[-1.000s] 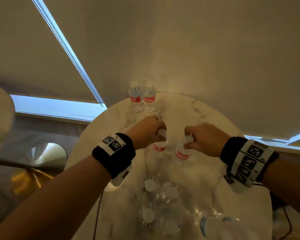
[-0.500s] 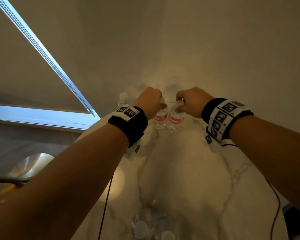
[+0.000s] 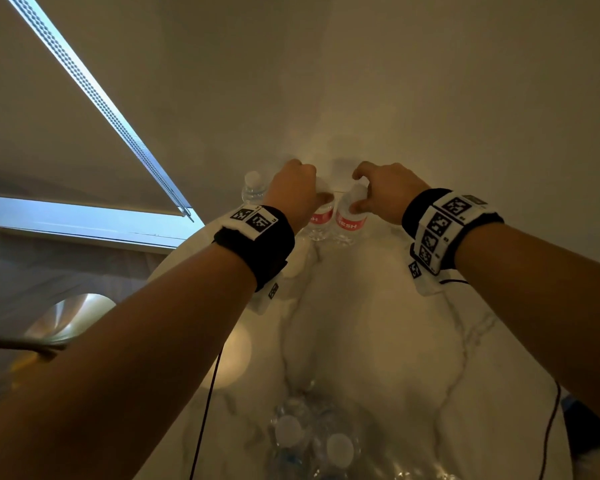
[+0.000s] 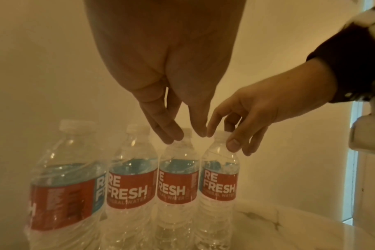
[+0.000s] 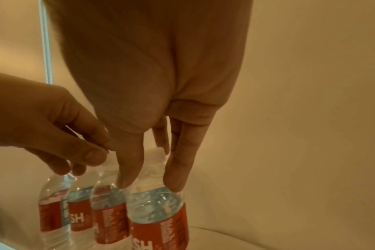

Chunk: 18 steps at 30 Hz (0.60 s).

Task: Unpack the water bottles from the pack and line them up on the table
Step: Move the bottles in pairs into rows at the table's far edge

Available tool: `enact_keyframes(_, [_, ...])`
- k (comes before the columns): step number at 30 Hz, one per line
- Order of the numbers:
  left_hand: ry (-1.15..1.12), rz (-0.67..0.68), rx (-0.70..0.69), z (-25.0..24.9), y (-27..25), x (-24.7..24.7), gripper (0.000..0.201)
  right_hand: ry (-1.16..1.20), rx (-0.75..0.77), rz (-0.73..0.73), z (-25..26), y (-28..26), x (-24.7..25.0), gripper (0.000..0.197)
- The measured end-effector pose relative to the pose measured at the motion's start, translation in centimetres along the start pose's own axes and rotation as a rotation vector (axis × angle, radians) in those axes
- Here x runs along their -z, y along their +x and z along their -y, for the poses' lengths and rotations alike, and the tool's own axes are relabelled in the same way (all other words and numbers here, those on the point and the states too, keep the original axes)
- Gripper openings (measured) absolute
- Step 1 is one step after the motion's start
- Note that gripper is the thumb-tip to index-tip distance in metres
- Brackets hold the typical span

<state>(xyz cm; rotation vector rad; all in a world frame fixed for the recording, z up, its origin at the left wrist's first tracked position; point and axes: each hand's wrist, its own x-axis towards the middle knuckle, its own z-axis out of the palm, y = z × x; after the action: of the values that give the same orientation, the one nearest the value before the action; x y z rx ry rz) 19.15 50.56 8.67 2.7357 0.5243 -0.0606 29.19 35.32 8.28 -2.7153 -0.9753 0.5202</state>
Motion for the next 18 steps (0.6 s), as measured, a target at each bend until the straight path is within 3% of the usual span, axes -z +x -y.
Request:
enact_keyframes(3, [-0.068,-0.033,-0.054,-0.1,-4.0,1.2,0.049,0.018,-0.007,-0.043,0.3,-3.0,0.5,0.073])
enact_keyframes(6, [-0.144,0.001,-0.151,0.2,-9.7,2.0,0.033,0.049,0.028,-0.022,1.8,-8.5,0.6,0.063])
enact_keyframes(9, [-0.148,0.183,-0.224,0.6,-16.0,2.6,0.028,0.107,0.112,0.119,3.8,-15.2,-0.4,0.048])
enact_keyframes(13, [-0.177,0.523,-0.257,1.7,-23.2,3.0,0.033,0.087,0.282,0.364,5.9,-22.9,-2.8,0.048])
enact_keyframes(16, [-0.141,0.604,-0.269,2.7,-26.6,1.9,0.043,0.018,0.356,0.492,6.6,-26.6,-5.3,0.051])
enact_keyframes(18, [-0.103,0.598,-0.286,3.1,-27.6,0.6,0.042,-0.025,0.404,0.481,7.0,-27.6,-6.7,0.044])
